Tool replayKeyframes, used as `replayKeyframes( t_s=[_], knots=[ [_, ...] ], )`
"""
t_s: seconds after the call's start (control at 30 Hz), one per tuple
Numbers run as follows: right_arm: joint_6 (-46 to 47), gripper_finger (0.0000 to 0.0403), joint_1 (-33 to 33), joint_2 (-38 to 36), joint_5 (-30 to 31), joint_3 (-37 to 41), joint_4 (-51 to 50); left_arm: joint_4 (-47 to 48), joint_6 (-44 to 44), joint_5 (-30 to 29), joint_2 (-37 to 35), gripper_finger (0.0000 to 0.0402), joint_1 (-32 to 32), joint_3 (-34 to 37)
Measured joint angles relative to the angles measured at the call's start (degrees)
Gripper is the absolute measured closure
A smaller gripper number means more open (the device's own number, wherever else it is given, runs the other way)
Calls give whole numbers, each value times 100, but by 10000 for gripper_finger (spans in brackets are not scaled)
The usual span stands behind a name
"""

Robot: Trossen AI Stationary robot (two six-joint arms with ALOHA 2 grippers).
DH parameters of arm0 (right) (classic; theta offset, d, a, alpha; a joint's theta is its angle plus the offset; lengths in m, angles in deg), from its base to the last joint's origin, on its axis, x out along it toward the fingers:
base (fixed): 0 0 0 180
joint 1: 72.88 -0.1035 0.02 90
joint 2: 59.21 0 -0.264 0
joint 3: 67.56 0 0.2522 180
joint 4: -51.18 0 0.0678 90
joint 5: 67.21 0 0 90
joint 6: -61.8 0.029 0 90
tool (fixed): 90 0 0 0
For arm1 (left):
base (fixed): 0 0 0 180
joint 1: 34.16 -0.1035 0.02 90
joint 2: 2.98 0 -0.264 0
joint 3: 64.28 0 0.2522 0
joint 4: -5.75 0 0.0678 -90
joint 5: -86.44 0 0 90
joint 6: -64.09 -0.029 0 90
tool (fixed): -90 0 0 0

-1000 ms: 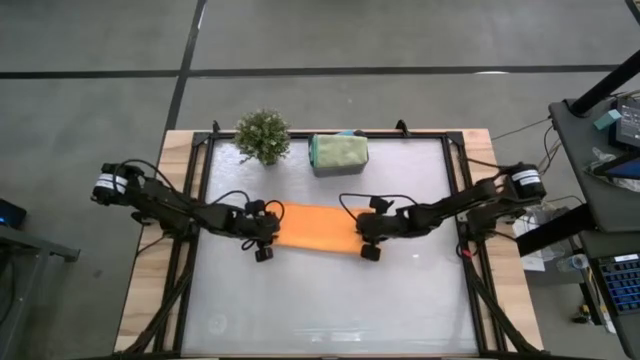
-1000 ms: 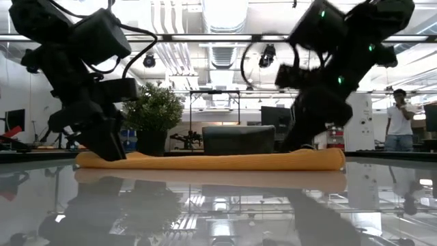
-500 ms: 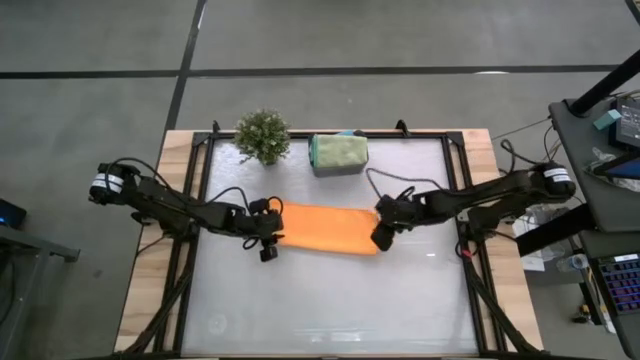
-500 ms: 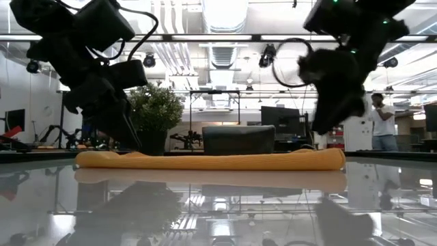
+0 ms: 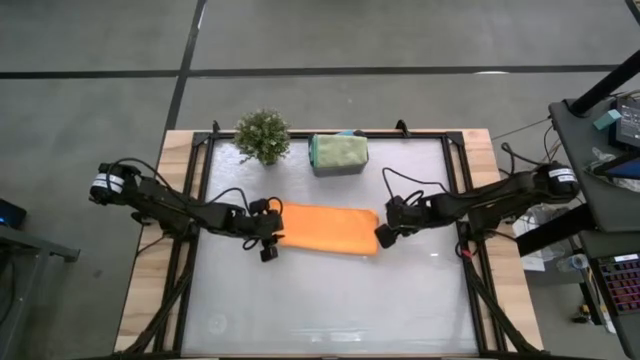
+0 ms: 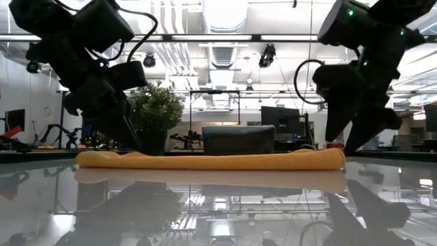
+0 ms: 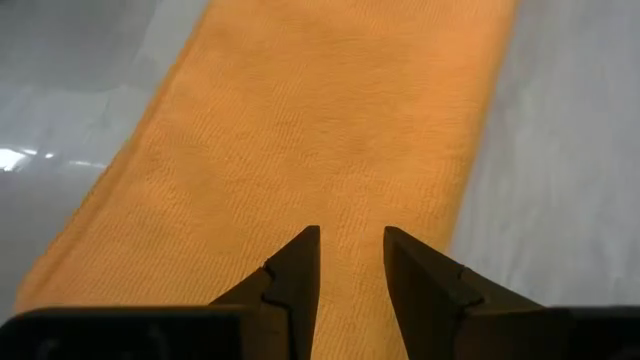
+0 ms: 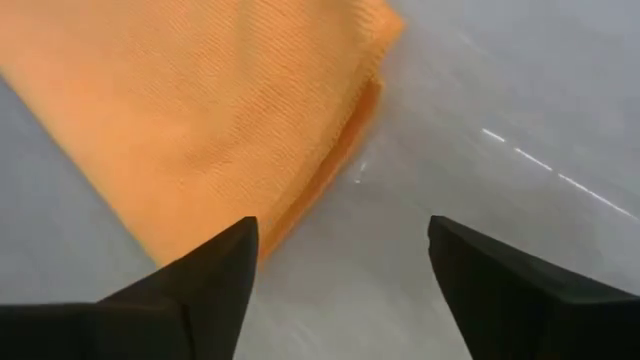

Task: Fold microfiber towels
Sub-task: Fold the orange towel

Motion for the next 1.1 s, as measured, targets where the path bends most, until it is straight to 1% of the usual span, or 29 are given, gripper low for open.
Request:
replayKeyframes(
  t_s=[0.13, 0.27, 0.33, 0.47, 0.57, 0.63, 0.87, 0.97, 1.1],
  knots=[
    [24, 108, 2, 168, 6, 183, 627, -50, 17, -253, 41, 304, 0, 7],
    [37, 104, 2, 498, 46, 327, 1195, -104, 9, -276, 59, 304, 0, 14],
    [19, 104, 2, 730, 69, 344, 1640, -155, -4, -273, 64, 304, 0, 16],
    [-360, 106, 2, 1193, 84, 345, 2490, -213, -8, -276, 64, 304, 0, 12],
    [-631, 111, 2, 1392, 33, 355, 3172, -216, -7, -276, 64, 304, 0, 12],
    [-711, 125, 4, 1412, 15, 368, 3316, -211, -7, -276, 64, 304, 0, 12],
    [-949, 211, 23, 1350, 39, 379, 3138, -213, -55, -289, 64, 304, 0, 12],
    [-1066, 241, 67, 1339, 44, 379, 3119, -280, -64, -435, 64, 304, 0, 12],
    [-1131, 283, 69, 1339, 60, 360, 3129, -336, -66, -470, 64, 304, 0, 10]
  ],
)
